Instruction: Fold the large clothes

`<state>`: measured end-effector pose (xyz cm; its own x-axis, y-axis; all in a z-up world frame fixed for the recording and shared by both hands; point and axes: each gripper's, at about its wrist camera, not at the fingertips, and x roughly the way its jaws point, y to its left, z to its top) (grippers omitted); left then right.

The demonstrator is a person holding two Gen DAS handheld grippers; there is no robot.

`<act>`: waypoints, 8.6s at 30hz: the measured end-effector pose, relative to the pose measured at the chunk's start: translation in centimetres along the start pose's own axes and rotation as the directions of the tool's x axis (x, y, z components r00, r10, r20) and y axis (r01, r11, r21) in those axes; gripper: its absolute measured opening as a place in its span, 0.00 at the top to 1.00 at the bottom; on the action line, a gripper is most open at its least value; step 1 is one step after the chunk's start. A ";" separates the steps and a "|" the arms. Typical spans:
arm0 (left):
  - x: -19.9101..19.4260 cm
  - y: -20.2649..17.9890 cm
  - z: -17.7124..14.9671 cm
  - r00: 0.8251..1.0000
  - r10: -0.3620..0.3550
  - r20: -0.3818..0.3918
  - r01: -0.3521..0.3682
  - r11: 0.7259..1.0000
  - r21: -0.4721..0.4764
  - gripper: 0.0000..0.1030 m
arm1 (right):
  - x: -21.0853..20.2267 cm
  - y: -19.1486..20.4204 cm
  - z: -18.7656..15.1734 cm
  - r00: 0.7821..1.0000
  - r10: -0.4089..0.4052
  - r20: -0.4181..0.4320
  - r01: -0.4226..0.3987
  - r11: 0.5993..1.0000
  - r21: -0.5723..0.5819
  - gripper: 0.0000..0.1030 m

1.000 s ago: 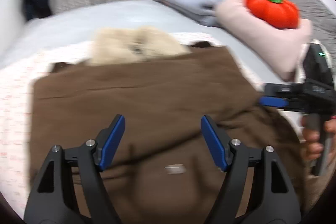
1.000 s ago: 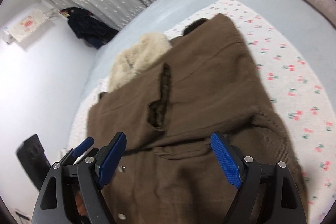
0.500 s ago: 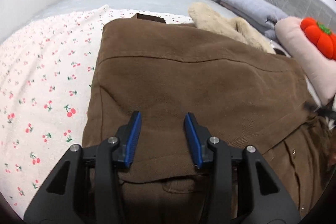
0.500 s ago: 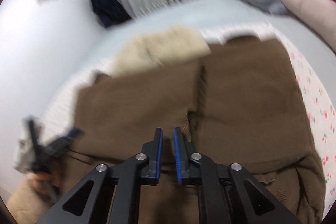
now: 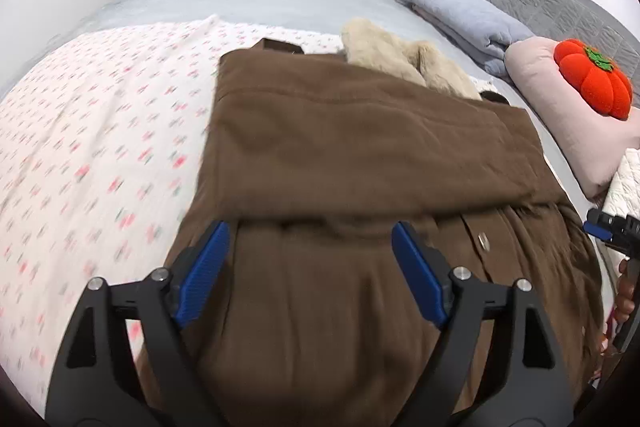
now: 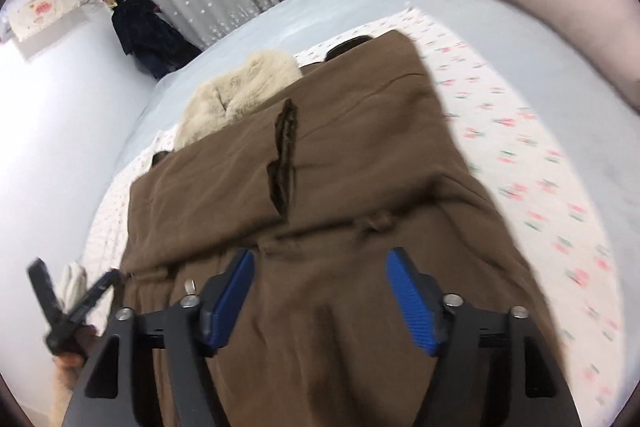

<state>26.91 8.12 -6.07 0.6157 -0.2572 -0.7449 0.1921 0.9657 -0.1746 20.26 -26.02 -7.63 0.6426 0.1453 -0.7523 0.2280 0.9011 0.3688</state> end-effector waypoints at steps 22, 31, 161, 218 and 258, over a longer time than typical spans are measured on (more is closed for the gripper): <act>-12.4 7.1 -14.7 0.980 0.008 -0.196 -0.036 0.989 -0.141 0.09 | -11.3 -10.0 -16.4 0.996 0.042 -0.081 -0.039 0.999 0.032 0.19; -12.4 9.0 -18.6 0.954 -0.183 -0.237 0.116 0.956 -0.271 0.09 | -14.3 -13.7 -18.8 0.985 0.162 -0.052 -0.155 0.981 0.120 0.19; 19.6 10.3 20.9 0.955 0.298 0.000 -0.282 0.905 -0.319 0.34 | 15.9 -7.4 22.7 0.954 -0.252 0.162 0.238 0.966 0.101 0.65; 0.9 9.9 0.6 0.918 -0.163 0.363 0.339 0.798 -0.499 0.75 | 2.5 -10.8 1.0 0.961 0.227 0.157 -0.276 0.816 0.508 0.21; 8.1 12.0 -1.3 0.958 -0.146 0.245 0.285 0.556 -0.781 0.71 | 2.6 -12.7 1.1 0.947 0.222 0.232 -0.314 0.796 0.518 0.71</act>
<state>33.25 17.70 -15.02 0.7492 -0.3967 -0.5305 -0.3144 0.4919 -0.8119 19.82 -37.53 -13.68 0.8291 0.2426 -0.5037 0.3589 0.4599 0.8122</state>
